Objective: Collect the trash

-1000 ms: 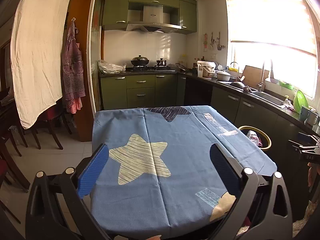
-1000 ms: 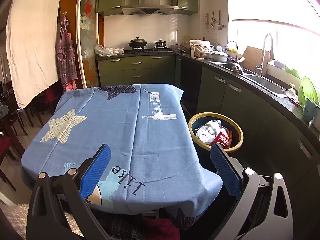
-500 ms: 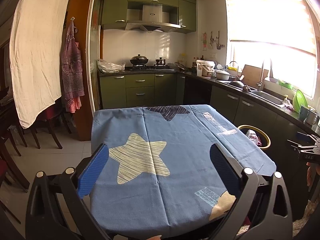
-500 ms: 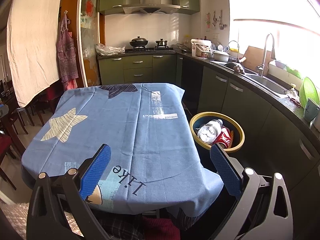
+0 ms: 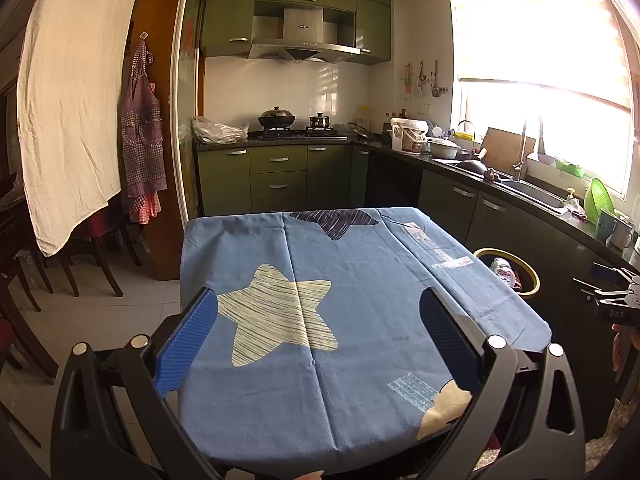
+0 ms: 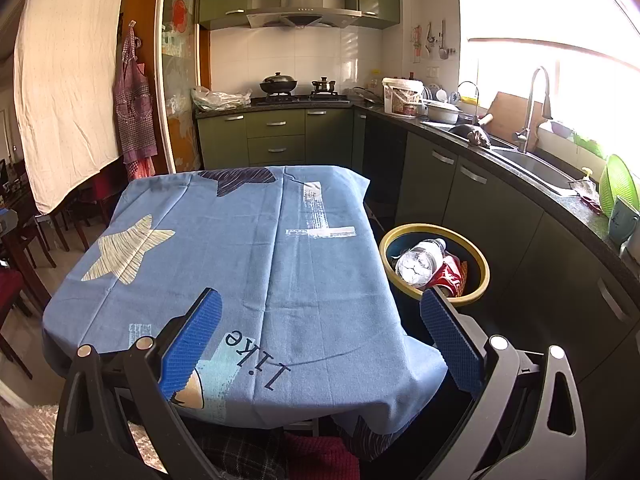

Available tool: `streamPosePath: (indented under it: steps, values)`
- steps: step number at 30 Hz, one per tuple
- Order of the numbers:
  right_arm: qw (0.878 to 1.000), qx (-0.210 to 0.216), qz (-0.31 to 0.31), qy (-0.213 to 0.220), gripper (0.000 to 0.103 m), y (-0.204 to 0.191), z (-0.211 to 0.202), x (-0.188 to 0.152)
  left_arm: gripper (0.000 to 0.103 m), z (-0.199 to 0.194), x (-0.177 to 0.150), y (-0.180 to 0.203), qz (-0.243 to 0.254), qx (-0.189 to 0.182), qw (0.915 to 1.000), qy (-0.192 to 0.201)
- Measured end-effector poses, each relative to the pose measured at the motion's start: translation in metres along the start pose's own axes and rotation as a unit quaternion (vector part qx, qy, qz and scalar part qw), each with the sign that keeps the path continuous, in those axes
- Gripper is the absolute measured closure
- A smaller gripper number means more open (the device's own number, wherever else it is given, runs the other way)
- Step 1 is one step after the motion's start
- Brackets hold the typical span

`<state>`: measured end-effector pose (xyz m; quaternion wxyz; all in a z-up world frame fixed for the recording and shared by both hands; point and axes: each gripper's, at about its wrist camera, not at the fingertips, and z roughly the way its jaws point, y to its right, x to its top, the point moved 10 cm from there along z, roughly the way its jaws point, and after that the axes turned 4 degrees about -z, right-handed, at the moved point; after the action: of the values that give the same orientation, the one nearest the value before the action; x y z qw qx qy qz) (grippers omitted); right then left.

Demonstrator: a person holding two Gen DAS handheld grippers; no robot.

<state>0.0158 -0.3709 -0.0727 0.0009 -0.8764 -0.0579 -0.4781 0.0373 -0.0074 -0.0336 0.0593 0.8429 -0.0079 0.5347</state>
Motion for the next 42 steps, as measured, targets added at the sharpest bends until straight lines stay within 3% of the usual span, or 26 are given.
streamPosePath:
  steps: [42]
  values:
    - [1.0, 0.004, -0.005, -0.005, 0.005, 0.0005, 0.0088, -0.0047, 0.007, 0.005, -0.0064, 0.0042, 0.008, -0.008, 0.9998, -0.016]
